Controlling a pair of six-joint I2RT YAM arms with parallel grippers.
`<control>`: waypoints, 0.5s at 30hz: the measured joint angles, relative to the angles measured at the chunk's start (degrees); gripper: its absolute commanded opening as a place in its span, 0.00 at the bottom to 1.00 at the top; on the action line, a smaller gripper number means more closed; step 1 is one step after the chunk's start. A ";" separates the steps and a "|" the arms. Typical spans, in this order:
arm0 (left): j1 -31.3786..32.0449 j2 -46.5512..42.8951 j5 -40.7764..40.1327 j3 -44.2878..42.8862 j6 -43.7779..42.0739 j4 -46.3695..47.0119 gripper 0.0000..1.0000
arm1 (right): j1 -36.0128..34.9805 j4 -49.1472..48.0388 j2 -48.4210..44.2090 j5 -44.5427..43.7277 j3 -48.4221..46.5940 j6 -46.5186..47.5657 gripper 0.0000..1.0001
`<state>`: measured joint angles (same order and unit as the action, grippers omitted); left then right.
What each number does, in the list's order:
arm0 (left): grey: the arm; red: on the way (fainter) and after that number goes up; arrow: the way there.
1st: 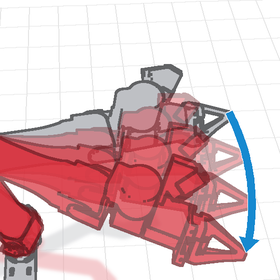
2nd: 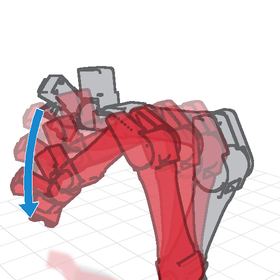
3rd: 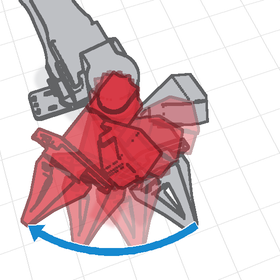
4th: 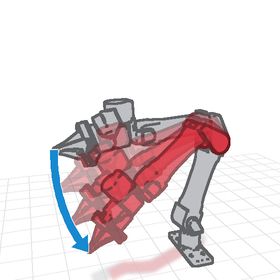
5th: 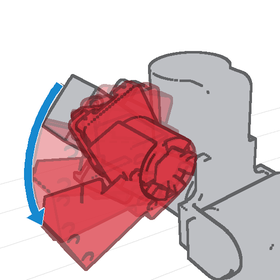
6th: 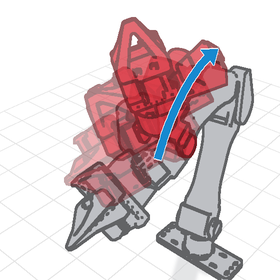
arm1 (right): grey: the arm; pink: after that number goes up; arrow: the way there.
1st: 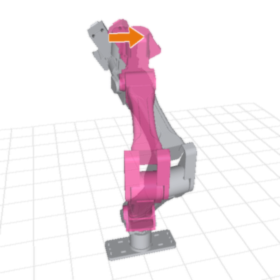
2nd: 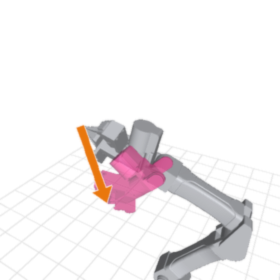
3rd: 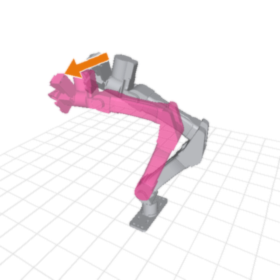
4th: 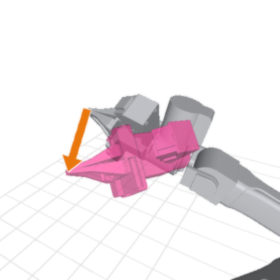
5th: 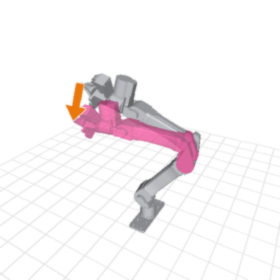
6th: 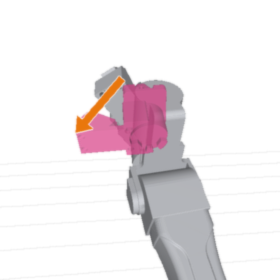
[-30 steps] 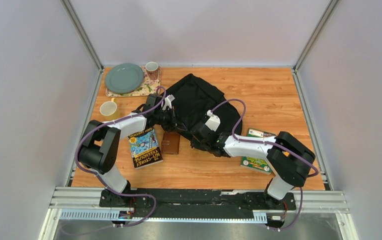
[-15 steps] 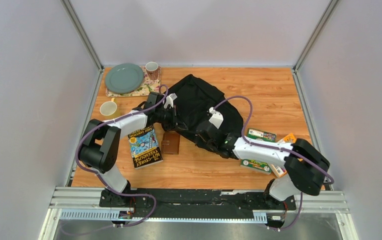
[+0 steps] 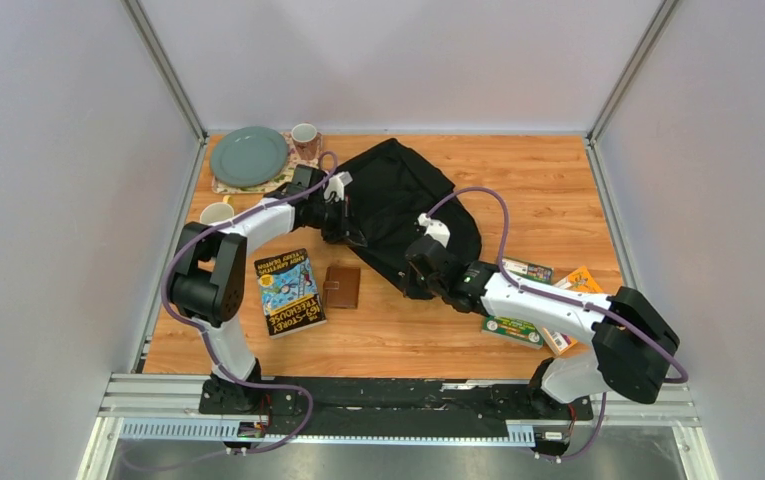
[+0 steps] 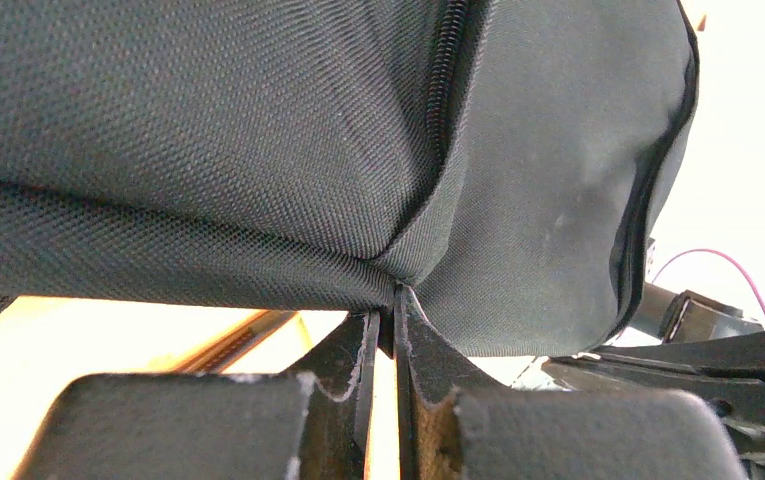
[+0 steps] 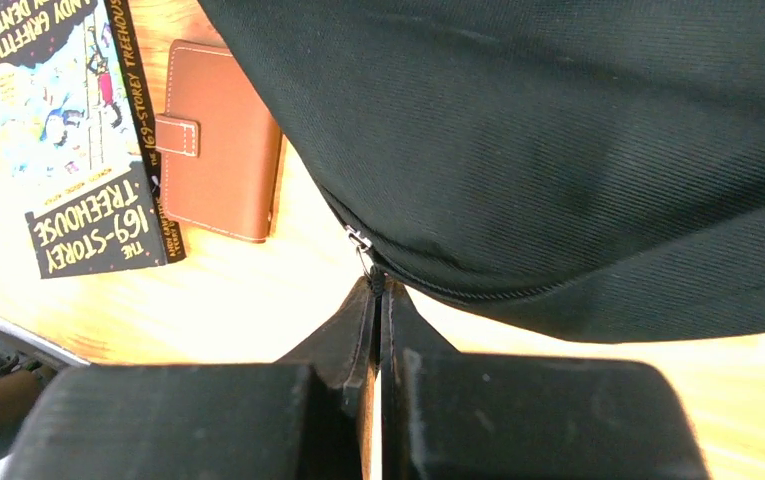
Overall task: Pack the student bag
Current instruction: Unzip the student bag at the center of the board.
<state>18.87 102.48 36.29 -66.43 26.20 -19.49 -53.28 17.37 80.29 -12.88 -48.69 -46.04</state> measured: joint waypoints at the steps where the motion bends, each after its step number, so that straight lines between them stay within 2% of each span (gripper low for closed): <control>1: -0.50 0.37 0.00 -0.33 -0.44 -0.28 0.03 | 0.22 0.15 -0.28 0.83 0.00 0.46 0.00; 2: -0.94 0.74 0.11 -0.66 -0.83 -0.61 0.08 | 0.39 0.20 -0.46 1.40 0.00 0.76 0.00; 3: -1.33 1.16 0.50 -0.98 -1.09 -0.94 0.22 | 0.66 0.24 -0.57 2.32 -0.04 1.07 0.00; 5: -1.64 1.44 1.16 -1.11 -1.46 -1.03 0.37 | 0.94 0.35 -0.57 3.52 -0.13 1.33 0.00; 6: -1.77 1.46 1.49 -1.05 -1.66 -0.87 0.52 | 1.09 0.55 -0.57 4.13 -0.13 1.36 0.00; 8: -2.12 1.31 2.19 -0.48 -1.88 0.20 0.69 | 1.14 0.87 -0.57 5.11 -0.13 1.22 0.00; 9: -2.34 0.98 2.43 0.15 -1.73 1.09 0.73 | 1.14 0.87 -0.55 5.46 -0.13 1.03 0.00; 15: -3.17 -6.01 2.62 5.25 0.66 2.95 0.76 | 1.14 -0.57 0.11 6.19 0.07 -1.86 0.00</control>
<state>15.70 96.47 38.92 -61.19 26.85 -16.53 -52.14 16.80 80.40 -6.70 -48.62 -47.90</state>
